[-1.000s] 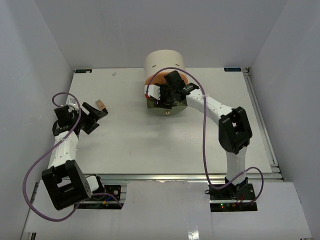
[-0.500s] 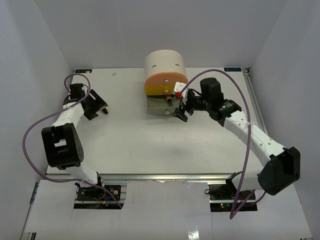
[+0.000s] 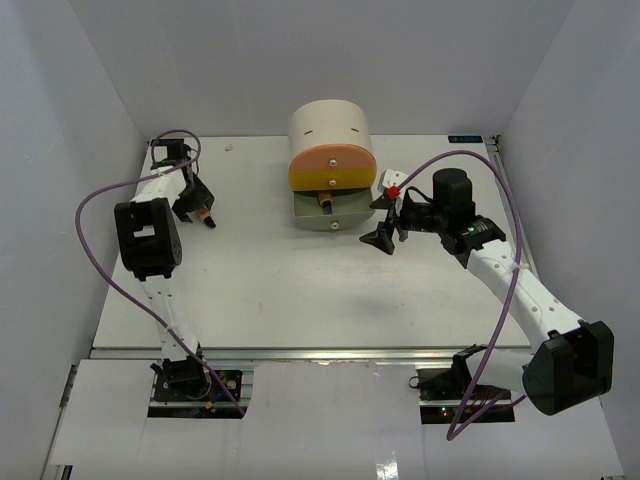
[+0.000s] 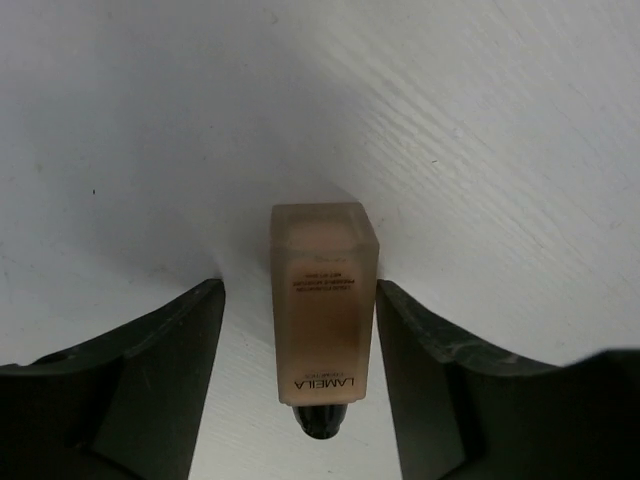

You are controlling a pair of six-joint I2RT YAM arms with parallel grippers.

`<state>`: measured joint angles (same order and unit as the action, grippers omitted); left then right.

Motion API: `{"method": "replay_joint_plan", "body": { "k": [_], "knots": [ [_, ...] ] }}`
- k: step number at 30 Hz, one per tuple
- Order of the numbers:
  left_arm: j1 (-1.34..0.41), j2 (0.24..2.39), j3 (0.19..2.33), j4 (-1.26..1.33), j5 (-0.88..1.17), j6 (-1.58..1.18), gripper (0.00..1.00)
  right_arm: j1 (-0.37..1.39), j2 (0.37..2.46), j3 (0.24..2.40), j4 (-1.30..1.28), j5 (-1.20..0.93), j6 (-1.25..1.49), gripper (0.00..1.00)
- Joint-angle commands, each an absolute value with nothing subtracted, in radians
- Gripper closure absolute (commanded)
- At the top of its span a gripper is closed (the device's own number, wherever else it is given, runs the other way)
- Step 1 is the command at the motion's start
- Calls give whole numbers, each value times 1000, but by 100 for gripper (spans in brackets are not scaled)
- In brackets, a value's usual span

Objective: Organize the makeup

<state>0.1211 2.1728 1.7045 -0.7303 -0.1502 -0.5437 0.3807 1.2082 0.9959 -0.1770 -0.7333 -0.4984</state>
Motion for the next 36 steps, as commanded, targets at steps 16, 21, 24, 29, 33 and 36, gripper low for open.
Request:
{"method": "replay_joint_plan", "body": {
  "k": [16, 21, 24, 29, 33, 36],
  "knots": [
    [-69, 1769, 1474, -494, 179, -391, 97, 359, 1173, 919, -92, -785, -509, 12],
    [-213, 1515, 1256, -335, 277, -256, 100, 337, 1164, 913, -92, -778, -531, 12],
    [-293, 1445, 1186, -274, 363, -143, 100, 317, 1161, 910, -92, -776, -542, 12],
    [-472, 1421, 1158, -171, 358, 126, 100, 293, 1155, 906, -91, -783, -543, 12],
    [-545, 1473, 1216, -151, 367, 368, 99, 272, 1155, 901, -88, -789, -545, 12],
    [-571, 1548, 1285, -146, 348, 495, 98, 257, 1155, 897, -83, -792, -546, 12]
  ]
}}
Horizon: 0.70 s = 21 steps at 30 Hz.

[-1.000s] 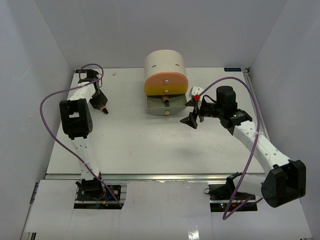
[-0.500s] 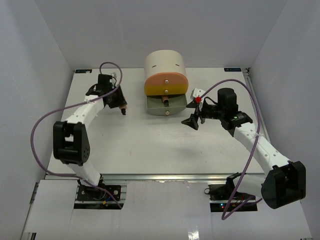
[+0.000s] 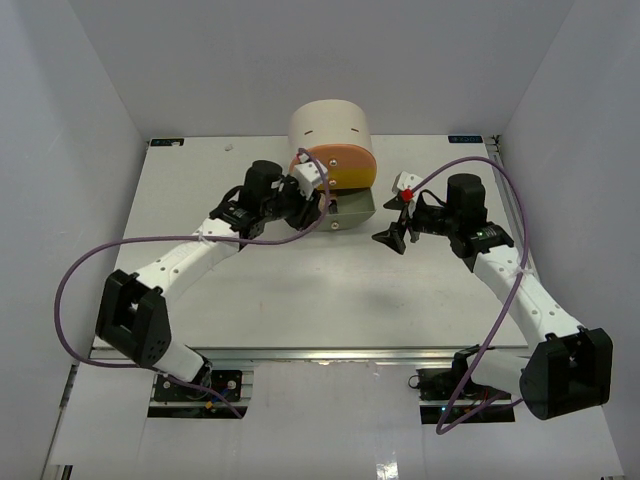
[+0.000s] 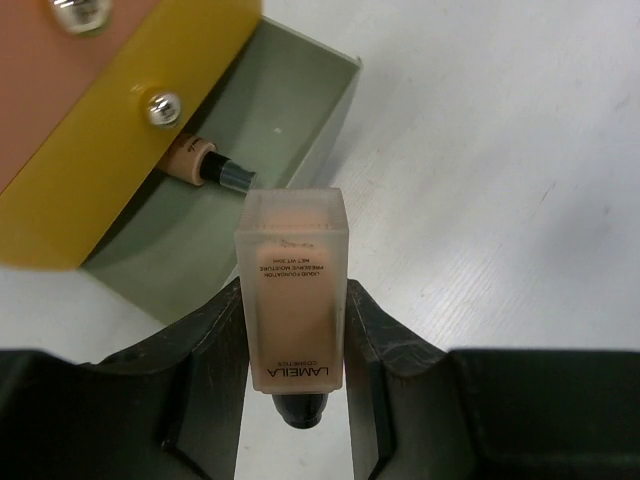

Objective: Organize the makeup

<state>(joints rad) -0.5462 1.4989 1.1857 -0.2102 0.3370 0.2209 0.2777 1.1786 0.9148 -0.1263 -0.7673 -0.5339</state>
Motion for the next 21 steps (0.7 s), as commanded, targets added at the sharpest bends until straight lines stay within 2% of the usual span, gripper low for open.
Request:
{"method": "replay_joint_plan", "body": {
  "k": [1, 10, 13, 17, 21],
  "knots": [
    [-580, 1578, 1299, -147, 339, 537, 97, 255, 1155, 895, -83, -792, -546, 12],
    [-630, 1805, 1506, -188, 237, 729, 89, 236, 1160, 884, -75, -805, -546, 12],
    [-634, 1858, 1543, -203, 207, 745, 78, 233, 1160, 879, -74, -807, -549, 12],
    [-637, 1885, 1552, -206, 183, 745, 51, 228, 1160, 877, -73, -810, -550, 12],
    [-643, 1882, 1548, -199, 177, 725, 38, 224, 1161, 874, -72, -811, -549, 12]
  ]
}}
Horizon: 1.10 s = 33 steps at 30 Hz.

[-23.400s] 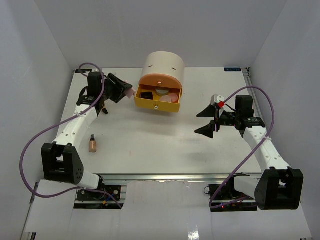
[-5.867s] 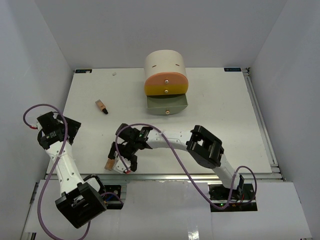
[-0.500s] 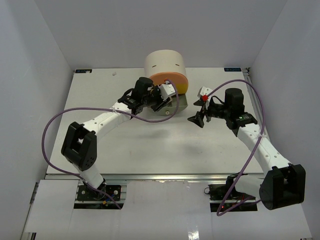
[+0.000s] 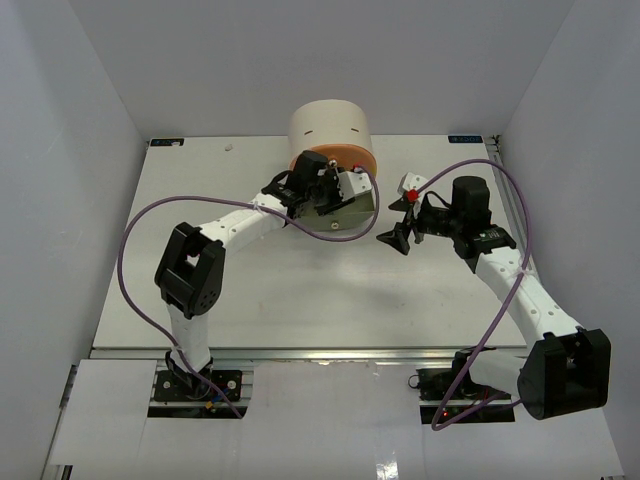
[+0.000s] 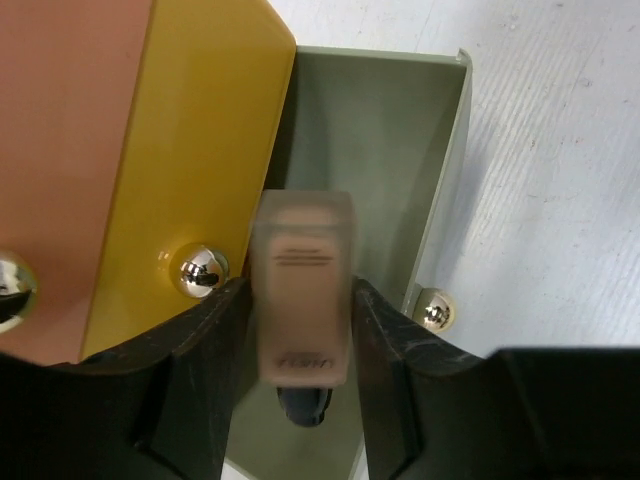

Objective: Organize the makeup

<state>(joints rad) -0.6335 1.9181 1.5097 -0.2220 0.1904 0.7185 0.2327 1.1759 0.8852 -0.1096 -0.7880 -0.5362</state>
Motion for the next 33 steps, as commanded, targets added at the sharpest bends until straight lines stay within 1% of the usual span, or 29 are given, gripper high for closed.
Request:
{"method": "replay_joint_plan", "body": {
  "k": [1, 4, 7, 10, 12, 14, 15, 17, 19, 22, 25, 27, 29, 31, 33],
  "knots": [
    [-644, 1878, 1548, -198, 178, 719, 36, 224, 1162, 874, -71, -811, -549, 12],
    [-646, 1867, 1546, -195, 185, 700, 32, 222, 1163, 873, -71, -813, -549, 12],
    [-646, 1841, 1549, -189, 190, 667, 31, 219, 1165, 870, -72, -823, -554, 12],
    [-646, 1800, 1543, -171, 177, 624, 30, 219, 1169, 868, -125, -892, -634, 13],
    [-643, 1740, 1525, -131, 126, 529, 26, 222, 1176, 870, -197, -955, -749, 16],
    [-637, 1686, 1507, -123, 56, 423, 22, 231, 1179, 873, -298, -1007, -928, 23],
    [-631, 1662, 1486, -121, -14, 370, 22, 250, 1183, 875, -343, -1007, -1073, 26],
    [-600, 1593, 1439, -142, -43, 248, 24, 294, 1200, 895, -429, -951, -1177, 37],
    [-529, 1515, 1366, -166, -14, 128, 29, 351, 1236, 932, -473, -863, -1275, 52],
    [-397, 1378, 1211, -152, 117, -63, 39, 481, 1341, 1015, -539, -705, -1325, 72],
    [-257, 1244, 1044, -107, 227, -197, 47, 597, 1477, 1096, -562, -540, -1324, 86],
    [-183, 1181, 950, -91, 262, -232, 49, 655, 1578, 1121, -489, -380, -1291, 87],
    [-136, 1106, 865, -67, 281, -248, 47, 692, 1651, 1150, -441, -286, -1262, 87],
    [-109, 1059, 771, -30, 266, -248, 41, 713, 1718, 1188, -412, -227, -1227, 88],
    [-106, 1026, 734, -19, 242, -241, 39, 718, 1802, 1234, -376, -154, -1164, 87]
  ]
}}
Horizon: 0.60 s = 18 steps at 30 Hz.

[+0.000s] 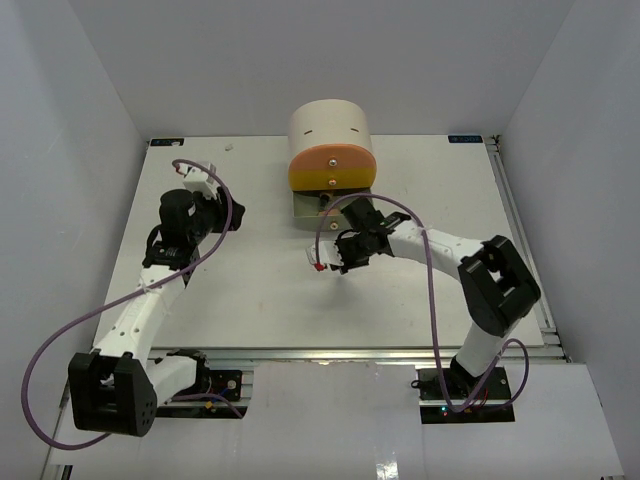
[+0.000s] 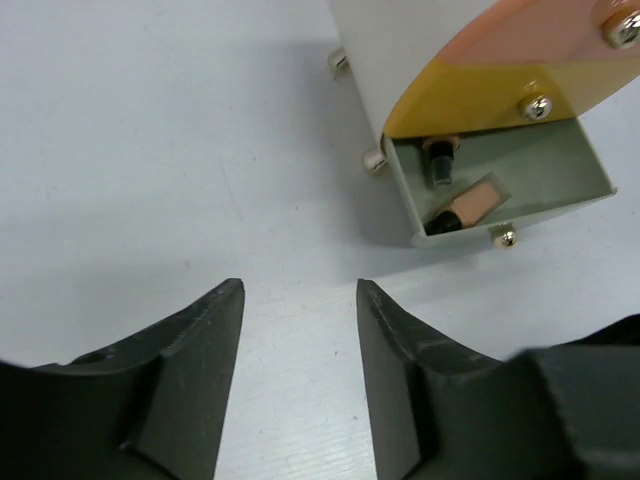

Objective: Organize the makeup

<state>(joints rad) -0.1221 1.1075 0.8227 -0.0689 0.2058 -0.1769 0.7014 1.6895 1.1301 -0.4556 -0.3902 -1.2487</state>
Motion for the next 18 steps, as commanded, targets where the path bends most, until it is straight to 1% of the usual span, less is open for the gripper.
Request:
{"method": "replay_joint_plan", "body": {
  "k": [1, 3, 5, 9, 13, 14, 18],
  "knots": [
    [-106, 1009, 726, -22, 231, -237, 38, 719, 1837, 1270, -342, -120, -1136, 86],
    [-106, 996, 718, -22, 224, -239, 37, 721, 1911, 1314, -288, -25, -1083, 84],
    [-106, 994, 718, -18, 233, -241, 36, 721, 1951, 1357, -197, 56, -1019, 77],
    [-106, 997, 724, -28, 232, -239, 35, 719, 2006, 1377, -41, 137, -981, 62],
    [-106, 992, 721, -27, 229, -239, 33, 719, 2049, 1389, 128, 255, -966, 51],
    [-106, 992, 721, -26, 228, -239, 33, 719, 2056, 1390, 156, 272, -967, 47],
    [-106, 994, 719, -25, 234, -241, 31, 719, 2088, 1396, 225, 294, -988, 24]
  ]
}}
